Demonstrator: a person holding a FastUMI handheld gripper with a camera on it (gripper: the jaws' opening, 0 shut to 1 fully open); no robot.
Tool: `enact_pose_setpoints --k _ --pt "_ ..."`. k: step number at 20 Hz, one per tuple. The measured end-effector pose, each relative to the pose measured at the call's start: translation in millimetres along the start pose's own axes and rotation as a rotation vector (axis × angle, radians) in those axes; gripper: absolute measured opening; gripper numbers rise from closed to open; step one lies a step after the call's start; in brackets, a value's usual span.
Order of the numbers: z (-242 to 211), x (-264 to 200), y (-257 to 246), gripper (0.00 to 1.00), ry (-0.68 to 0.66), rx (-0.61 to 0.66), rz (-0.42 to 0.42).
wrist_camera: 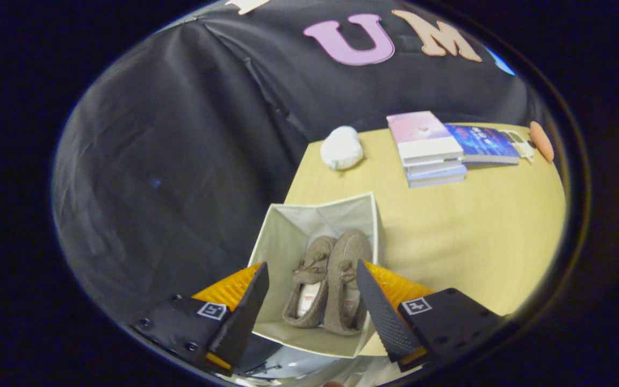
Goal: Open the storage box then place both shoes into the box .Put the left shoe in first, then the right shoe, with the right side of both shoes facing outward in a uniform manner.
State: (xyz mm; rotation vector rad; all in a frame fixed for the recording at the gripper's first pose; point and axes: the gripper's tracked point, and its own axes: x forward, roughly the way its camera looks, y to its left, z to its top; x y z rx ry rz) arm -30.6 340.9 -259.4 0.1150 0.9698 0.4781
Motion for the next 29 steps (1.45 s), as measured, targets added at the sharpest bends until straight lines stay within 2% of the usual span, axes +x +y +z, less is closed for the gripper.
enact_pose_setpoints --k 10,16,19,29 --pt "120 -119 -71 1.00 -0.416 -0.139 -0.126" --pt "184 -177 -104 1.00 -0.596 -0.136 -0.168" --pt "205 -198 -120 1.00 -0.663 -0.158 -0.200" --pt "246 -255 -149 1.00 -0.812 -0.175 -0.214"
